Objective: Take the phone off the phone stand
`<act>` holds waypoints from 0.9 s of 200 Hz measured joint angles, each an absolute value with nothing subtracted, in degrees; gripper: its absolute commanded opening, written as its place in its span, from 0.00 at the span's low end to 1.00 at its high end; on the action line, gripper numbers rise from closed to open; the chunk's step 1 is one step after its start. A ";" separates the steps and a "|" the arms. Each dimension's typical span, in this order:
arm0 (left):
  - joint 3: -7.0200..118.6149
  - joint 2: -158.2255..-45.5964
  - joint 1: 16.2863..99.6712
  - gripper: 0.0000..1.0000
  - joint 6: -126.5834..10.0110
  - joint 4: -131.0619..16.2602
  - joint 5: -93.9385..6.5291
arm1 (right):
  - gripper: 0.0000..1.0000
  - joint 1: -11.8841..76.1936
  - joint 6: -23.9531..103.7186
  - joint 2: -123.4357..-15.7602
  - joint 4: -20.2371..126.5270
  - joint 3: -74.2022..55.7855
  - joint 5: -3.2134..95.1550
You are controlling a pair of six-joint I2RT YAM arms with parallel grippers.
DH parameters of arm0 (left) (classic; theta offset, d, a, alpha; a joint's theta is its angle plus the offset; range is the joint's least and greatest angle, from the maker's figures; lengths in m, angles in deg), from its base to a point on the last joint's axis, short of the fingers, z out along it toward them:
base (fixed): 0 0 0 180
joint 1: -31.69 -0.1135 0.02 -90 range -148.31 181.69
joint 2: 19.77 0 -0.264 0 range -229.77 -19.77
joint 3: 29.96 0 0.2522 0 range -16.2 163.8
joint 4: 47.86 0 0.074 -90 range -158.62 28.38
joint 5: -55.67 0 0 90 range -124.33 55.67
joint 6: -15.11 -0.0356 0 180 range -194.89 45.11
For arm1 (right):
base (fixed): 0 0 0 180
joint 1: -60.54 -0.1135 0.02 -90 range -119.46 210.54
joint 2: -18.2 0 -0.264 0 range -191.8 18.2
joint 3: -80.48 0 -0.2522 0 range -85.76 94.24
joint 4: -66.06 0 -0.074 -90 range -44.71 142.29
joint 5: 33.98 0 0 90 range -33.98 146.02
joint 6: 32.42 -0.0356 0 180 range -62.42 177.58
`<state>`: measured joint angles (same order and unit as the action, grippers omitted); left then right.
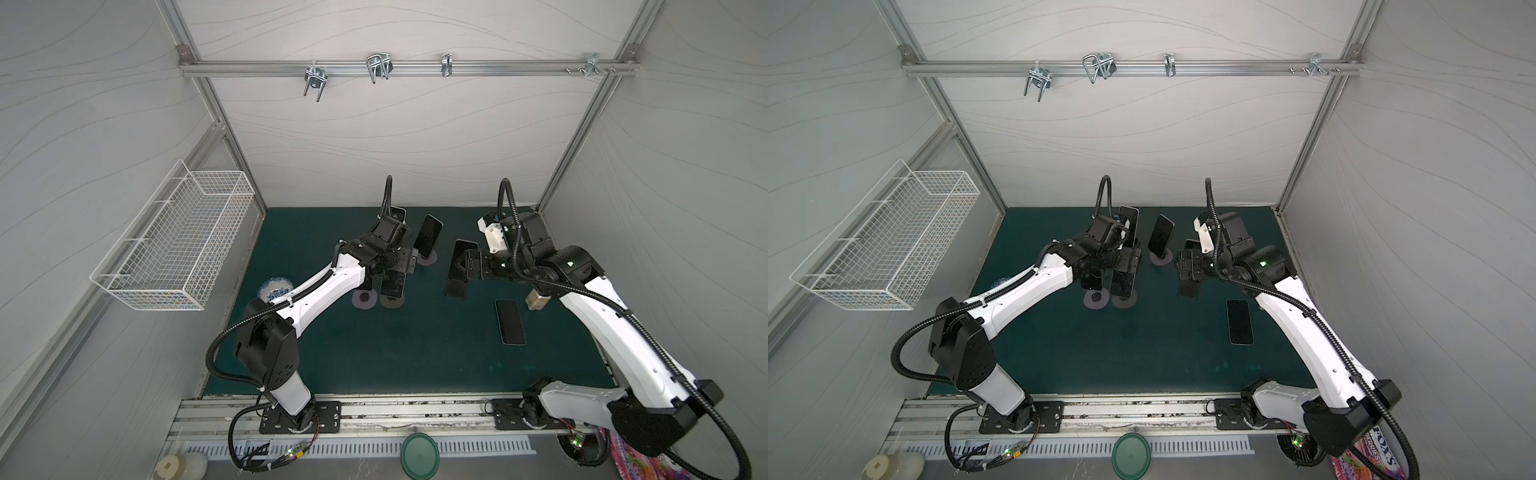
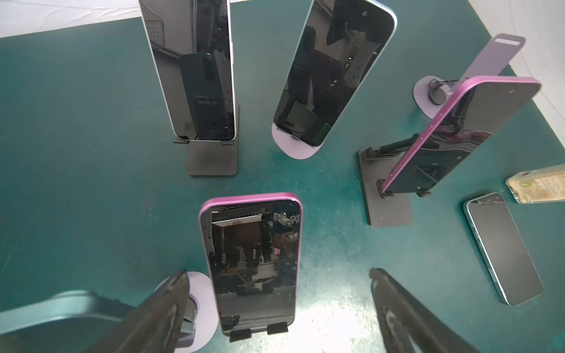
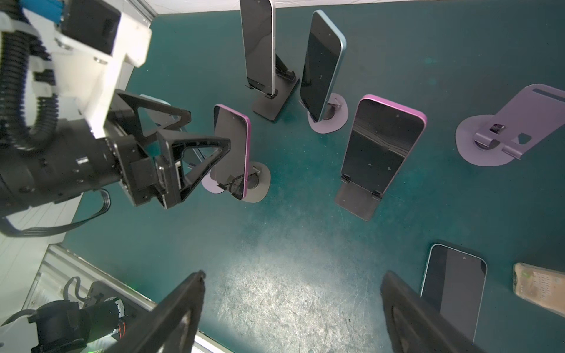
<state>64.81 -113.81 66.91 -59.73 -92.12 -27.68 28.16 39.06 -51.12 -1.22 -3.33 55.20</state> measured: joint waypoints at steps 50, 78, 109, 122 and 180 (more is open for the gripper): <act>66.06 -115.53 65.84 0.94 -59.65 -92.14 -27.70 | 0.90 27.54 38.88 -49.72 0.22 -4.60 54.29; 67.08 -116.89 65.64 0.94 -59.63 -92.17 -27.70 | 0.89 27.37 38.49 -49.72 0.70 -5.40 53.46; 67.61 -118.07 65.58 0.94 -59.45 -92.14 -27.70 | 0.90 26.95 37.86 -49.76 1.12 -6.34 52.69; 67.72 -118.51 65.58 0.94 -59.41 -92.14 -27.68 | 0.90 26.78 37.83 -49.83 1.31 -6.34 52.47; 68.53 -120.36 65.58 0.94 -59.39 -92.21 -27.59 | 0.90 26.63 37.83 -50.15 1.93 -6.34 52.30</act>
